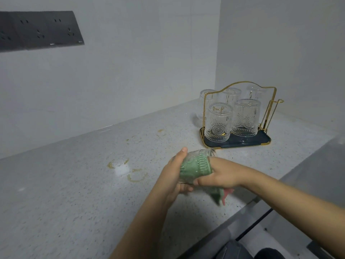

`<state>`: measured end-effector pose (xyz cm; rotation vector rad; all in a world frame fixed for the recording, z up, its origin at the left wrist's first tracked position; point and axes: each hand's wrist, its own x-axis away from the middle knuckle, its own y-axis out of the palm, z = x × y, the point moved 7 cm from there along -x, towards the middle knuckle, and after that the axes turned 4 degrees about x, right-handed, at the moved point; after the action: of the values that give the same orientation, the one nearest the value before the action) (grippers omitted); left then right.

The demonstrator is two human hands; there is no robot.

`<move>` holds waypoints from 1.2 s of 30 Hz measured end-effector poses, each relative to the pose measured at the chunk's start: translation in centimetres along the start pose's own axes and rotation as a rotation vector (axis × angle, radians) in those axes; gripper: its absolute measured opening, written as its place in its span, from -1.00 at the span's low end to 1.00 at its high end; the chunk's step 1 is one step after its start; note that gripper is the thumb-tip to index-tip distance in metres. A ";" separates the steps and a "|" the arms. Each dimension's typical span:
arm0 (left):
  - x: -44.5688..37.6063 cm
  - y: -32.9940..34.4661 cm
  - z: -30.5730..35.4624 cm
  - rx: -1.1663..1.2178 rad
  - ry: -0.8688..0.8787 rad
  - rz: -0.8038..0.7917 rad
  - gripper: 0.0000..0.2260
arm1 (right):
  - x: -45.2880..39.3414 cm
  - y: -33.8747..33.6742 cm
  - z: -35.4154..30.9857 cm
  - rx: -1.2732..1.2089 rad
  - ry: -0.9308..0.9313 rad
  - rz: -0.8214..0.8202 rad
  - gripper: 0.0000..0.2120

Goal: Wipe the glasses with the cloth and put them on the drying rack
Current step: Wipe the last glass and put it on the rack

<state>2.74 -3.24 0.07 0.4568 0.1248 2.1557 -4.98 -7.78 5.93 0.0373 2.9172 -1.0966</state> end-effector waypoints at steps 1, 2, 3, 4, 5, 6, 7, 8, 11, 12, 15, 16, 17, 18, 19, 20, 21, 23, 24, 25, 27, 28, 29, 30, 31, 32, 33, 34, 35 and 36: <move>0.0 0.0 -0.1 -0.028 0.012 -0.012 -0.48 | 0.1 -0.4 0.2 -0.142 0.038 0.018 -0.81; -0.1 0.0 0.0 -0.060 0.064 -0.015 -0.48 | 0.2 -1.1 0.7 -0.344 0.083 0.058 -0.79; -0.2 0.0 0.4 -0.097 0.155 -0.014 -0.52 | 0.2 -1.6 1.4 -0.590 0.143 0.090 -0.77; -0.1 0.1 0.9 -0.133 0.270 -0.008 -0.59 | 0.2 -1.8 2.1 -0.833 0.179 0.095 -0.78; 0.2 0.3 1.5 -0.157 0.389 0.001 -0.62 | 0.0 -1.6 2.1 -1.004 0.193 0.078 -0.79; 0.5 0.4 1.9 -0.164 0.475 0.014 -0.62 | -0.2 -1.3 2.3 -1.053 0.182 0.057 -0.75; 0.5 0.4 2.0 -0.149 0.508 0.038 -0.63 | -0.3 -1.0 2.0 -1.017 0.155 0.046 -0.70; 0.4 0.4 2.0 -0.107 0.493 0.058 -0.63 | -0.4 -0.8 2.0 -0.905 0.113 0.063 -0.69; -0.2 0.2 0.8 0.017 0.227 0.045 -0.50 | -0.2 -0.1 0.9 -0.332 0.007 0.076 -0.80; -0.2 0.3 0.1 0.027 0.104 0.018 -0.49 | 0.0 0.1 1.1 -0.164 0.020 0.076 -0.83; -0.1 0.5 -1.4 -0.067 -0.071 -0.033 -0.44 | 0.5 0.3 1.6 -0.070 0.059 0.035 -0.84; -0.2 0.5 -1.3 -0.107 -0.047 -0.029 -0.40 | 0.6 0.2 1.7 -0.171 0.071 0.027 -0.85; -0.4 0.4 -1.1 -0.137 0.026 -0.019 -0.38 | 0.7 -0.2 2.0 -0.311 0.092 0.051 -0.84; -0.5 0.4 -0.6 -0.159 0.147 -0.009 -0.40 | 0.8 -0.8 2.6 -0.523 0.139 0.091 -0.82; -0.5 0.4 0.0 -0.182 0.289 0.003 -0.46 | 0.9 -0.9 3.0 -0.775 0.193 0.101 -0.79; -0.2 0.6 0.6 -0.200 0.414 0.004 -0.52 | 1.1 -0.8 3.4 -0.979 0.238 0.093 -0.77; 0.1 0.7 1.1 -0.185 0.494 0.003 -0.58 | 1.0 -0.5 3.2 -1.081 0.253 0.084 -0.74; 0.5 0.7 1.7 -0.123 0.506 0.033 -0.61 | 0.9 0.0 2.4 -1.065 0.248 0.068 -0.70; 0.5 0.5 1.8 -0.099 0.463 0.065 -0.60 | 1.1 0.1 1.6 -0.908 0.221 0.050 -0.70; 0.3 0.2 1.5 -0.082 0.385 0.097 -0.58 | 1.3 0.3 0.7 -0.709 0.193 0.029 -0.73; 0.1 -0.4 -0.1 -0.059 0.128 0.133 -0.54 | 1.5 0.9 -0.3 -0.494 0.227 -0.026 -0.78; 0.2 -0.5 -0.8 -0.069 0.005 0.107 -0.52 | 1.7 1.0 -0.6 -0.394 0.207 -0.069 -0.80; 0.3 -0.2 -1.5 -0.081 -0.065 0.063 -0.48 | 1.9 0.9 -0.5 -0.356 0.200 -0.078 -0.82; 0.4 0.1 -1.7 -0.096 -0.071 0.010 -0.44 | 2.0 0.7 -0.4 -0.337 0.203 -0.083 -0.86; 0.4 0.5 -1.5 -0.108 -0.031 -0.032 -0.41 | 2.1 0.3 0.1 -0.383 0.232 -0.063 -0.88; 0.3 0.8 -1.2 -0.121 0.049 -0.054 -0.41 | 2.1 -0.4 0.7 -0.494 0.261 -0.003 -0.90; 0.2 1.0 -0.6 -0.143 0.159 -0.058 -0.47 | 2.0 -1.1 1.8 -0.658 0.289 0.063 -0.89; 0.2 1.2 -0.1 -0.168 0.286 -0.043 -0.54 | 2.1 -1.5 2.4 -0.838 0.329 0.108 -0.83; 0.3 1.3 0.4 -0.196 0.412 -0.017 -0.59 | 2.0 -1.5 2.9 -0.996 0.340 0.121 -0.76; 0.5 1.4 0.7 -0.217 0.517 0.005 -0.61 | 1.9 -1.5 3.2 -1.095 0.346 0.122 -0.70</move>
<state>1.65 -3.73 1.22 -0.2316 0.1732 2.2167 -6.92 -10.94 4.44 0.3909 3.2877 0.6539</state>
